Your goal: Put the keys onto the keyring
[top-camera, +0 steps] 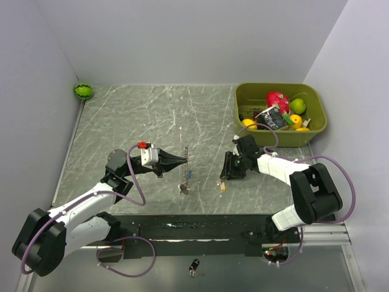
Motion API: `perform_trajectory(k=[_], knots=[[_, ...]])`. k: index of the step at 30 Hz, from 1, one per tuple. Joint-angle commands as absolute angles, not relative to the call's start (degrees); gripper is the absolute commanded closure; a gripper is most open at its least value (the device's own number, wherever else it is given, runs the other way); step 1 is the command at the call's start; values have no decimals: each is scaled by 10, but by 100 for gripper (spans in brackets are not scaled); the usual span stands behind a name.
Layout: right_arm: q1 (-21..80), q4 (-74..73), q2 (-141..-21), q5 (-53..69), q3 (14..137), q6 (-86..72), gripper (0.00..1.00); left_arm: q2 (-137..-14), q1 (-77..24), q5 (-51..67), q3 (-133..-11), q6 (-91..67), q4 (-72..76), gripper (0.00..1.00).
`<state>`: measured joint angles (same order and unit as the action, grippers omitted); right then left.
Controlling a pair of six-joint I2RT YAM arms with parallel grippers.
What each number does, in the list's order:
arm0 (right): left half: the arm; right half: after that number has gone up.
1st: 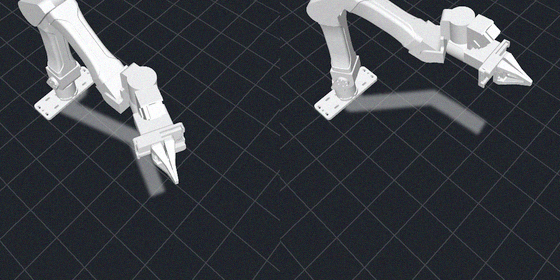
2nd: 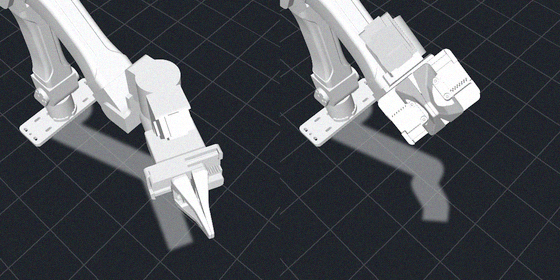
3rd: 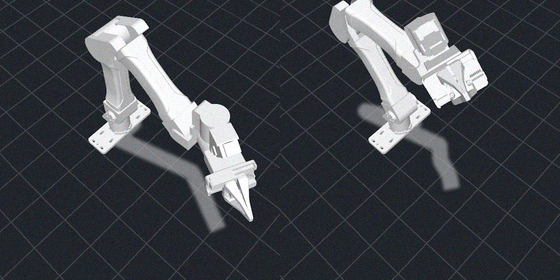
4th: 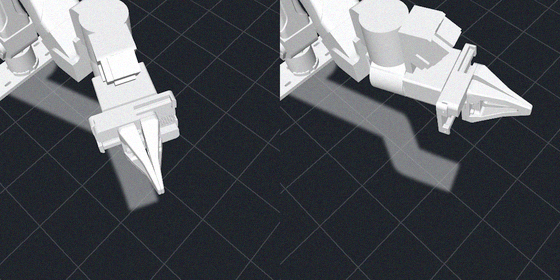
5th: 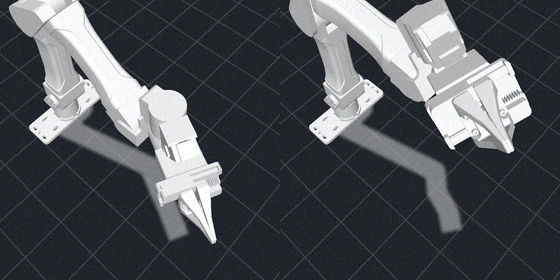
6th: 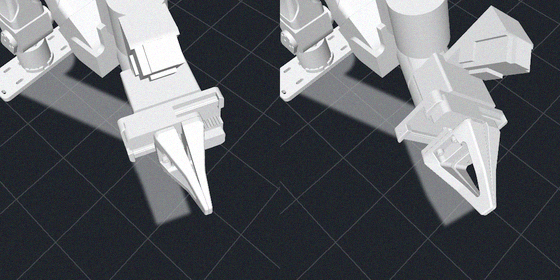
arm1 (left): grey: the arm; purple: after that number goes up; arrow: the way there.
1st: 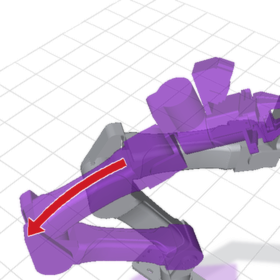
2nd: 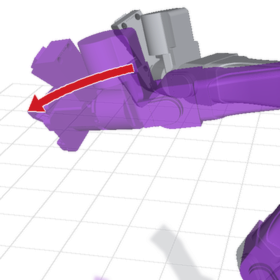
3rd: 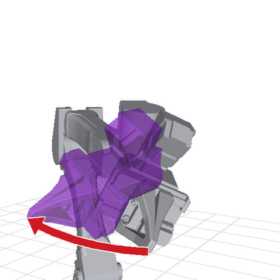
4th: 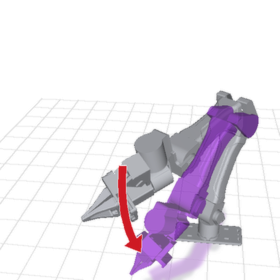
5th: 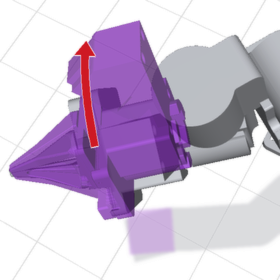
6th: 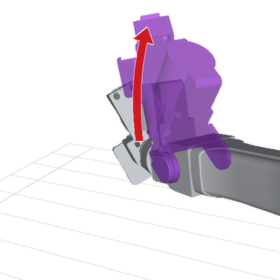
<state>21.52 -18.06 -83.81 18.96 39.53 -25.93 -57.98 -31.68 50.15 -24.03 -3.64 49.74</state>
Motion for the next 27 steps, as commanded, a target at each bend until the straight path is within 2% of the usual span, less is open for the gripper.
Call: perform_trajectory(k=[1,14,20,27], knots=[[220,-207,-837,198,404,-272,52,-577,-316,512,-264,-25,530,99],[219,-206,-832,209,390,-283,54,-581,-316,518,-264,-28,530,99],[221,-201,-799,205,383,-278,66,-575,-315,516,-261,-29,532,99],[229,-225,-780,179,396,-269,67,-570,-316,512,-261,-29,529,99]])
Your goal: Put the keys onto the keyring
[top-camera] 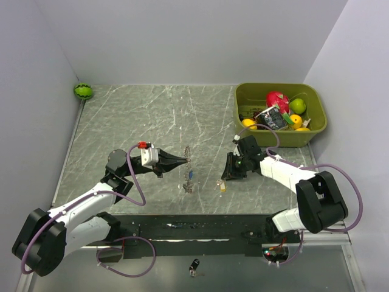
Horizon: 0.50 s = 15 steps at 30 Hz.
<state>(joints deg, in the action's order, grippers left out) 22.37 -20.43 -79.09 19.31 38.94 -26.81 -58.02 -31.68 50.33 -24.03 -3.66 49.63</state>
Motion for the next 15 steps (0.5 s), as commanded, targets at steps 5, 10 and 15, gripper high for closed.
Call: perform_trajectory(k=[5,10,15], knots=[[230,-229,-786,184,391,-268,66,-568,-317,511,-258,-33,530,99],[230,-217,-795,193,384,-272,65,-563,-318,508,-257,-29,527,99],[230,-198,-824,210,385,-278,64,-566,-318,510,-259,-26,521,99]])
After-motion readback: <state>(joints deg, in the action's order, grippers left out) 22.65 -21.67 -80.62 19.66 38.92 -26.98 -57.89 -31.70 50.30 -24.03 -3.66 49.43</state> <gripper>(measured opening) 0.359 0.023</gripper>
